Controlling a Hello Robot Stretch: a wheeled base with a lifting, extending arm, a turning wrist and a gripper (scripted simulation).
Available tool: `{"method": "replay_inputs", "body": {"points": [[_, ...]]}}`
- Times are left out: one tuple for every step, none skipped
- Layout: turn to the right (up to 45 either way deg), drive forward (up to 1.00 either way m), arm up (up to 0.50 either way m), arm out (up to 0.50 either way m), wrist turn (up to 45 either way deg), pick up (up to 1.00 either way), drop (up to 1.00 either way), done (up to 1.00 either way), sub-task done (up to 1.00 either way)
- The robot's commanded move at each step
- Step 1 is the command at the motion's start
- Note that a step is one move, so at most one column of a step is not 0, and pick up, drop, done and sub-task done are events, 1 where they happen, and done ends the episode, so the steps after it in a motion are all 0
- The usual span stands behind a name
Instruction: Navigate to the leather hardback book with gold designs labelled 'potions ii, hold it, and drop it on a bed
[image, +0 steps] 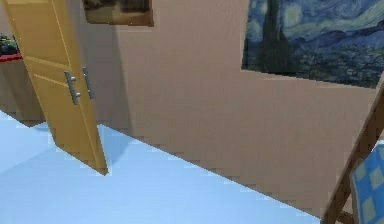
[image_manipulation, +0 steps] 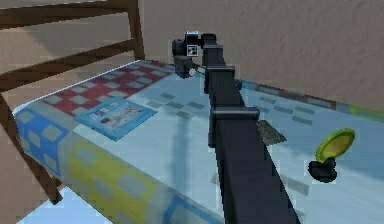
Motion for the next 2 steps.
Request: {"method": "replay_inputs", "body": {"points": [[0.0,0.00,0.00,-0.10,0.0,0.00,0.00,0.00,0.00],[0.0,0.00,0.00,0.00,0.0,0.00,0.00,1.00,0.00]]}}
